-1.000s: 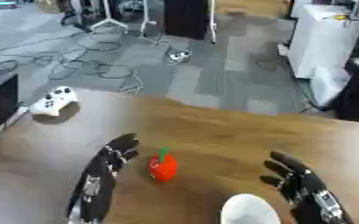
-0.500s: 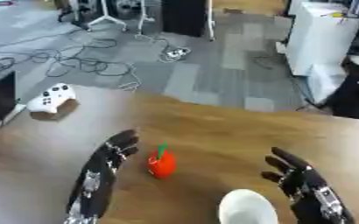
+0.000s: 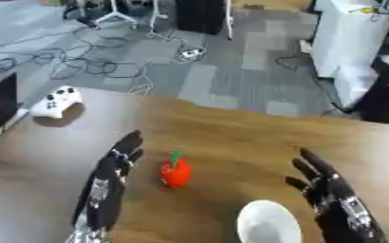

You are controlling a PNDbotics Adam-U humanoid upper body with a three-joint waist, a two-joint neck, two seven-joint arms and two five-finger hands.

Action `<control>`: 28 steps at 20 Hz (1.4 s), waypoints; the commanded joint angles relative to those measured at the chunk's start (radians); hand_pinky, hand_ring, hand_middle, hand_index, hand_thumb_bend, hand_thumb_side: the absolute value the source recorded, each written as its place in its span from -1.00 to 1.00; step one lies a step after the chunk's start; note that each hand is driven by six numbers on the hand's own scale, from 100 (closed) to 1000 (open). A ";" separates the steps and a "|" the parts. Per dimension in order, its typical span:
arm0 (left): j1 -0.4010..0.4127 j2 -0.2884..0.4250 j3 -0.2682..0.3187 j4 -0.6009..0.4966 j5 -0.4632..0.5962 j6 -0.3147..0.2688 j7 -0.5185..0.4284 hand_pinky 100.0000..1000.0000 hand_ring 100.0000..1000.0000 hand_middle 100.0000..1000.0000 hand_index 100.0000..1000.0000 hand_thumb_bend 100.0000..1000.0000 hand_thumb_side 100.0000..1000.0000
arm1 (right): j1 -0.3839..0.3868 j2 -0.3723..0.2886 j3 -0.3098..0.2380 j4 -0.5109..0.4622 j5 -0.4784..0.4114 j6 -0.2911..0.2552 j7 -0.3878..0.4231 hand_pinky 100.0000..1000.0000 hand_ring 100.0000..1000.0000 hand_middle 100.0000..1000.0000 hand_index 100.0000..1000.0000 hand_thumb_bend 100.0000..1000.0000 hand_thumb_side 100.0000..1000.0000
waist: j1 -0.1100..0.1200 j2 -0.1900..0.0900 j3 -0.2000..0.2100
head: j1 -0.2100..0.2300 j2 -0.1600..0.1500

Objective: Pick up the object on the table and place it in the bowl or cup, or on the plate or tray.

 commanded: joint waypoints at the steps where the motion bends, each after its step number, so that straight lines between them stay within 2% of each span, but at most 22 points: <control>1: -0.012 0.001 -0.001 -0.014 -0.007 0.000 0.001 0.80 0.87 0.75 0.62 0.01 0.92 | -0.008 -0.003 -0.003 -0.010 0.000 -0.002 0.002 0.75 0.96 0.99 0.84 -1.00 0.70 | 0.003 -0.010 0.001 | -0.010 0.000; 4: -0.014 0.003 -0.002 -0.013 -0.008 0.001 0.000 0.79 0.87 0.75 0.62 0.01 0.92 | -0.010 -0.005 -0.002 -0.009 0.000 -0.001 0.003 0.75 0.95 0.98 0.84 -1.00 0.70 | 0.004 -0.008 0.002 | -0.010 0.000; 6: -0.020 0.007 -0.001 -0.008 -0.015 0.005 0.000 0.79 0.87 0.75 0.61 0.02 0.88 | -0.010 -0.005 -0.001 -0.009 0.001 0.000 0.003 0.74 0.94 0.97 0.83 -1.00 0.71 | 0.005 -0.006 0.002 | -0.006 0.010; 7: -0.028 0.013 0.000 -0.003 -0.026 0.010 -0.002 0.78 0.87 0.75 0.62 0.06 0.87 | -0.010 -0.006 -0.001 -0.008 0.001 0.001 0.003 0.74 0.94 0.97 0.83 -1.00 0.71 | 0.006 -0.005 0.001 | 0.003 0.024; 10: -0.068 0.035 0.005 0.013 -0.082 0.028 -0.010 0.75 0.82 0.72 0.62 0.16 0.83 | -0.010 -0.008 0.003 -0.007 0.001 0.003 0.006 0.74 0.93 0.96 0.82 -1.00 0.72 | 0.008 -0.002 -0.005 | 0.026 0.056; 15: -0.145 0.081 0.010 0.043 -0.180 0.052 -0.029 0.68 0.75 0.64 0.61 0.32 0.75 | -0.007 -0.013 0.007 -0.006 0.002 0.008 0.013 0.73 0.92 0.95 0.81 -1.00 0.73 | 0.014 0.002 -0.017 | 0.043 0.086; 20: -0.221 0.131 0.001 0.130 -0.278 0.065 -0.062 0.60 0.70 0.63 0.60 0.46 0.68 | 0.005 -0.023 0.009 -0.004 0.003 0.010 0.019 0.73 0.91 0.94 0.79 -1.00 0.74 | 0.024 -0.002 -0.023 | 0.057 0.111; 21: -0.236 0.140 -0.001 0.144 -0.298 0.062 -0.067 0.57 0.69 0.62 0.60 0.61 0.67 | 0.007 -0.024 0.009 -0.003 0.004 0.011 0.020 0.72 0.90 0.93 0.79 -1.00 0.74 | 0.026 -0.002 -0.024 | 0.059 0.113; 22: -0.247 0.146 -0.003 0.154 -0.318 0.052 -0.071 0.57 0.68 0.63 0.60 0.53 0.66 | 0.008 -0.025 0.009 -0.003 0.004 0.011 0.020 0.72 0.90 0.93 0.79 -1.00 0.76 | 0.026 -0.001 -0.025 | 0.060 0.115; 23: -0.258 0.153 -0.006 0.160 -0.339 0.035 -0.077 0.57 0.69 0.62 0.59 0.89 0.66 | 0.009 -0.026 0.010 -0.004 0.004 0.011 0.021 0.72 0.90 0.92 0.78 -1.00 0.74 | 0.027 -0.001 -0.027 | 0.061 0.116; 26: -0.289 0.172 -0.011 0.198 -0.398 -0.003 -0.097 0.58 0.70 0.62 0.61 0.91 0.64 | 0.011 -0.027 0.010 -0.004 0.004 0.012 0.022 0.72 0.90 0.92 0.78 -1.00 0.75 | 0.028 0.000 -0.032 | 0.064 0.118; 28: -0.306 0.181 -0.014 0.225 -0.437 -0.012 -0.109 0.59 0.70 0.65 0.62 0.83 0.64 | 0.012 -0.027 0.011 -0.006 0.004 0.013 0.023 0.72 0.90 0.92 0.78 -1.00 0.75 | 0.027 0.001 -0.036 | 0.065 0.118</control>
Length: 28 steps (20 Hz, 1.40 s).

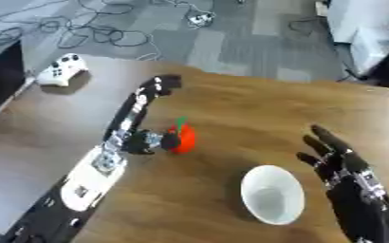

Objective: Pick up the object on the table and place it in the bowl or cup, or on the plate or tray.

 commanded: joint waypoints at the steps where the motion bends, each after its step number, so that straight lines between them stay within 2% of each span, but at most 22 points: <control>1: -0.035 0.032 -0.004 0.027 -0.065 -0.021 -0.017 0.59 0.70 0.65 0.62 0.81 0.65 | -0.003 -0.017 0.001 -0.013 0.003 0.002 0.004 0.72 0.90 0.91 0.78 -1.00 0.75 | 0.000 -0.009 -0.003 | 0.011 0.000; 6: -0.062 0.045 -0.011 0.064 -0.144 -0.036 -0.034 0.58 0.68 0.63 0.62 0.70 0.72 | -0.002 -0.015 0.001 -0.018 -0.006 0.006 0.005 0.71 0.89 0.91 0.77 -1.00 0.76 | -0.005 -0.005 -0.012 | 0.022 0.001; 9: -0.066 0.050 -0.011 0.070 -0.161 -0.042 -0.034 0.56 0.66 0.61 0.61 0.59 0.76 | -0.002 -0.015 0.001 -0.024 -0.022 0.014 0.005 0.71 0.88 0.90 0.77 -1.00 0.77 | -0.008 -0.004 -0.015 | 0.025 0.004; 13: -0.063 0.050 -0.009 0.078 -0.165 -0.042 -0.028 0.55 0.66 0.60 0.60 0.56 0.77 | -0.005 -0.016 0.001 -0.037 -0.049 0.026 0.006 0.70 0.88 0.89 0.77 -1.00 0.78 | -0.009 -0.002 -0.018 | 0.031 0.004; 23: -0.033 0.017 0.009 0.156 -0.107 -0.052 0.018 0.49 0.63 0.57 0.58 0.63 0.73 | -0.007 -0.017 -0.003 -0.059 -0.087 0.045 0.009 0.70 0.87 0.88 0.76 -1.00 0.78 | -0.017 0.001 -0.020 | 0.029 -0.002; 28: -0.028 0.003 0.019 0.218 -0.091 -0.064 0.030 0.42 0.53 0.47 0.54 0.71 0.68 | -0.008 -0.016 -0.004 -0.065 -0.095 0.047 0.012 0.70 0.87 0.88 0.76 -1.00 0.77 | -0.021 0.001 -0.021 | 0.027 -0.003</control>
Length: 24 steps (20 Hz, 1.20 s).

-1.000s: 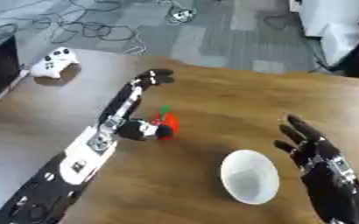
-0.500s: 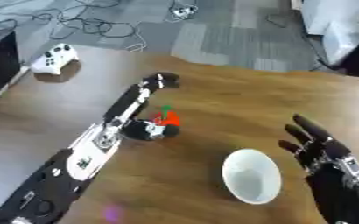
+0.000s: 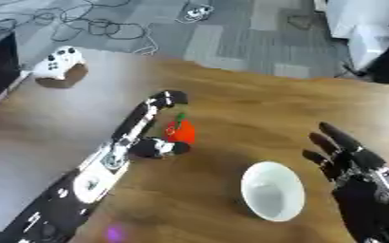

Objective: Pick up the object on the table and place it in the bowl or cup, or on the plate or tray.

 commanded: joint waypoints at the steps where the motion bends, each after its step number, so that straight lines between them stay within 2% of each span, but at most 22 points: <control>1: -0.010 -0.002 0.016 0.025 0.008 -0.007 0.011 0.43 0.53 0.47 0.55 0.71 0.68 | -0.011 -0.016 -0.003 -0.028 -0.007 0.002 0.003 0.70 0.87 0.88 0.76 -1.00 0.77 | -0.003 -0.010 -0.002 | 0.008 -0.007; 10: -0.010 -0.007 0.026 0.081 -0.007 -0.022 0.012 0.38 0.47 0.39 0.52 0.72 0.68 | -0.012 -0.016 -0.006 -0.037 -0.019 0.004 0.002 0.70 0.86 0.88 0.76 -1.00 0.76 | -0.005 -0.010 -0.003 | 0.002 -0.001; 24: -0.057 -0.034 0.019 0.116 -0.035 -0.029 -0.007 0.39 0.48 0.39 0.52 0.75 0.68 | -0.017 -0.019 -0.003 -0.046 -0.036 0.015 0.011 0.70 0.87 0.87 0.76 -1.00 0.76 | 0.003 -0.010 -0.013 | -0.010 0.000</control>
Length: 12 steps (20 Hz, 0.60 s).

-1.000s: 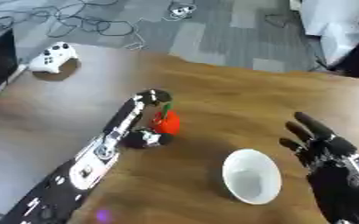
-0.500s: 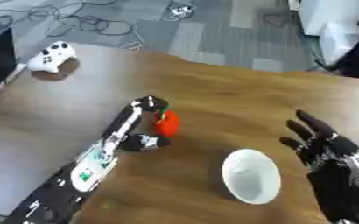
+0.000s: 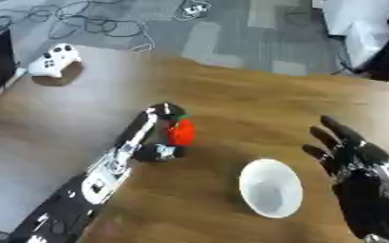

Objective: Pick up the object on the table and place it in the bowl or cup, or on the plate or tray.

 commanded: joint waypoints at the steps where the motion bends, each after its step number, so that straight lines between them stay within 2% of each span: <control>1: -0.028 0.007 0.002 -0.010 -0.019 -0.006 -0.008 0.40 0.48 0.39 0.52 0.75 0.68 | -0.012 -0.020 -0.002 -0.022 -0.009 0.002 0.005 0.70 0.87 0.87 0.76 -1.00 0.76 | 0.002 -0.009 -0.002 | -0.008 -0.009; 12: -0.076 0.048 -0.007 0.014 -0.089 -0.021 -0.042 0.41 0.50 0.41 0.52 0.76 0.69 | -0.013 -0.021 0.003 -0.032 -0.026 0.005 0.028 0.70 0.87 0.87 0.77 -1.00 0.77 | -0.002 -0.002 -0.019 | -0.005 -0.022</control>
